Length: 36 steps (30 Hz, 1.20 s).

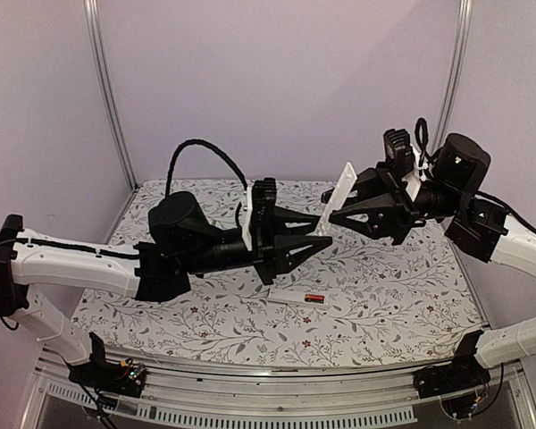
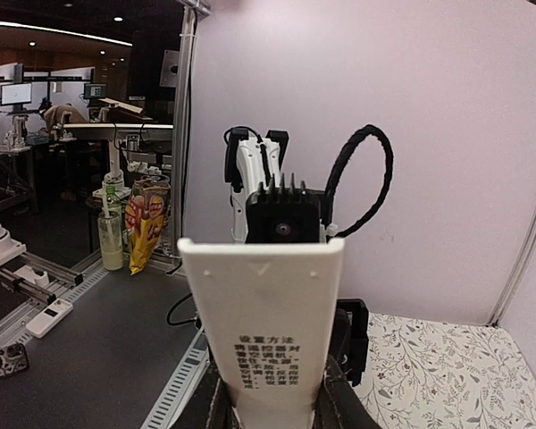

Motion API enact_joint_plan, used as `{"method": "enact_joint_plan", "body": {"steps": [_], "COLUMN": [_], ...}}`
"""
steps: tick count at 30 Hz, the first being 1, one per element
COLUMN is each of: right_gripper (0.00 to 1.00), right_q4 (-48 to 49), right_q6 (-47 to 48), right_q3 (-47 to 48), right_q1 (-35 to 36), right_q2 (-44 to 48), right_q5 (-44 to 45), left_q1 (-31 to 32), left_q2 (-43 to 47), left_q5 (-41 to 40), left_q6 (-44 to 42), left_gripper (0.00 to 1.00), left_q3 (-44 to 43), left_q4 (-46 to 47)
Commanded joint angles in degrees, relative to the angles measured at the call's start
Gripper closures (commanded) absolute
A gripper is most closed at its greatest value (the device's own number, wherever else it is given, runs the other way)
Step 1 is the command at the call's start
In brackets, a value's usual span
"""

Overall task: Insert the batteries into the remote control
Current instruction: Pass from the left arm to the right, then pass from the right arm to the left

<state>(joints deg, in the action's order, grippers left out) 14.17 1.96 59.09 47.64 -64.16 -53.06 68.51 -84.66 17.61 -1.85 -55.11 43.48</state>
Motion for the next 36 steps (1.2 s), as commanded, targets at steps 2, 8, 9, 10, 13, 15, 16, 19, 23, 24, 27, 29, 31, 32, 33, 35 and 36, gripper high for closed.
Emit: {"method": "enact_joint_plan", "body": {"steps": [2,8,9,10,13,15,16,19,23,24,27,29,31,32,33,35,36], "right_gripper": [0.79,0.87,0.87,0.87,0.90,0.92,0.92,0.94,0.94,0.94,0.94,0.94,0.94,0.95,0.95,0.95,0.95], "right_q4": [-0.56,-13.02,-16.00,-18.84,-24.87,-27.92,-29.20,-32.55,-32.26,-31.77,-30.29,-29.74,-29.35,-29.23,-29.14,-29.04,-28.99], "right_q6": [-0.58,2.80,3.56,3.97,4.63,4.27,3.87,4.26,5.24,5.09,4.69,4.43,4.08,3.95,3.79,3.55,3.46], "right_q3": [0.46,3.14,3.88,4.65,6.28,7.62,8.33,11.14,11.83,11.54,10.59,10.23,10.25,10.40,10.49,10.73,10.86], "right_q1": [0.27,0.26,0.26,0.26,0.26,0.33,0.58,2.45,4.21,4.37,4.48,4.56,4.57,4.57,4.57,4.67,4.66], "right_q2": [0.12,0.68,0.50,0.17,-1.95,-4.61,-5.83,-10.73,-13.46,-13.39,-12.88,-12.79,-12.89,-12.98,-13.17,-13.42,-13.64], "right_q5": [1.57,18.50,22.00,26.22,38.46,44.39,46.63,50.94,52.03,51.63,50.84,50.65,50.43,50.36,50.27,50.18,50.20], "left_q1": [0.66,0.61,0.53,0.53,0.33,0.26,0.18,-0.27,-2.87,-3.92,-6.30,-6.55,-6.63,-6.56,-6.61,-6.56,-6.61], "left_q2": [-0.62,1.49,2.35,3.26,5.41,5.62,5.23,3.55,3.11,3.31,3.60,2.80,1.36,0.86,0.38,-0.09,-0.21], "left_q5": [-0.05,-5.80,-7.95,-10.19,-18.33,-23.12,-25.29,-29.39,-32.78,-33.07,-31.45,-30.07,-28.48,-27.63,-26.84,-25.57,-25.07], "left_q6": [-0.31,-0.07,0.17,0.51,2.38,5.11,7.18,11.99,20.75,23.52,28.83,29.35,29.84,30.16,30.35,30.09,29.58], "left_gripper": [0.67,0.18,0.16,0.15,0.14,0.14,0.15,0.23,0.43,0.47,0.55,0.56,0.56,0.56,0.55,0.54,0.53], "left_q3": [-0.71,1.35,2.04,3.09,4.34,3.56,2.53,-1.51,-4.25,-4.21,-3.02,-2.85,-3.50,-3.85,-4.20,-4.53,-4.61], "left_q4": [0.63,-1.39,-1.81,-2.16,-3.90,-6.06,-7.75,-14.02,-20.49,-21.94,-23.43,-23.21,-23.05,-22.79,-22.08,-20.41,-19.63]}}
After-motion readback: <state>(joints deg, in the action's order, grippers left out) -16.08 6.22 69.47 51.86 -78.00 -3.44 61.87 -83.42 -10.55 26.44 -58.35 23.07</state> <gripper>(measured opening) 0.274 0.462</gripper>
